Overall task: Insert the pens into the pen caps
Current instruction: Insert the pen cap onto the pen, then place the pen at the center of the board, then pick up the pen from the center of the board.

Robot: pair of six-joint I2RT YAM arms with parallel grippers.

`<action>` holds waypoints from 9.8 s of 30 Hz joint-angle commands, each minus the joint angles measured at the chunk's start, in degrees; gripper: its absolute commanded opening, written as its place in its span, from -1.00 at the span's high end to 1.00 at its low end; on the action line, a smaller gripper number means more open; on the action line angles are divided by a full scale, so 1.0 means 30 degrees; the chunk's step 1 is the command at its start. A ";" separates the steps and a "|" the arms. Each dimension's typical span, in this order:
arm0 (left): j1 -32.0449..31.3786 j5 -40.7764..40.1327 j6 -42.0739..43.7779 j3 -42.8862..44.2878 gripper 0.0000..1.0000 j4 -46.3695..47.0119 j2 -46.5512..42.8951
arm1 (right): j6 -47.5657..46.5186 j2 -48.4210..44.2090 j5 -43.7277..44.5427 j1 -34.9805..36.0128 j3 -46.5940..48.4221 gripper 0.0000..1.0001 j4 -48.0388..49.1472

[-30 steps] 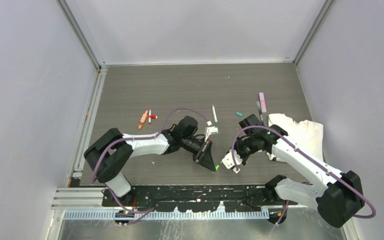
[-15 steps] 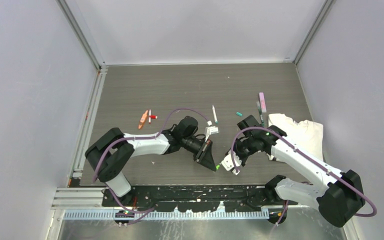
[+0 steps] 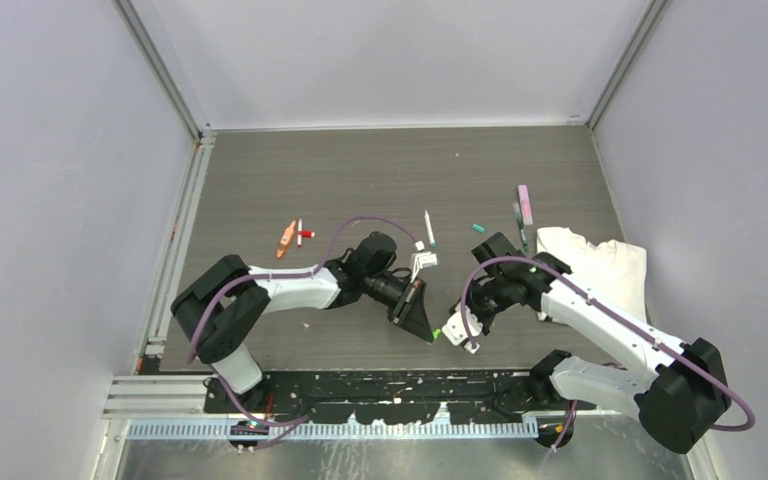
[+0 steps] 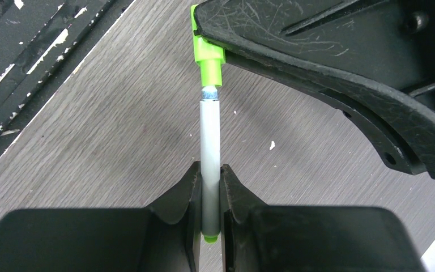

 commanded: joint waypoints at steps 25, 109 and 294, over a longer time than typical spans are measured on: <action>0.0269 0.1426 -0.3469 0.1831 0.99 0.2618 0.3038 | -0.1209 0.0530 0.0099 0.2456 -0.0526 0.98 0.0048; 0.3592 -1.8335 1.4013 0.3557 -0.85 -0.7658 -1.1271 | 2.8352 0.2198 -0.1120 -0.9404 0.2669 0.98 0.9577; 0.0477 -2.0716 1.5276 0.2654 -0.76 -0.7632 -0.9535 | 3.3382 1.6344 0.8455 -0.4735 1.3407 0.98 0.5857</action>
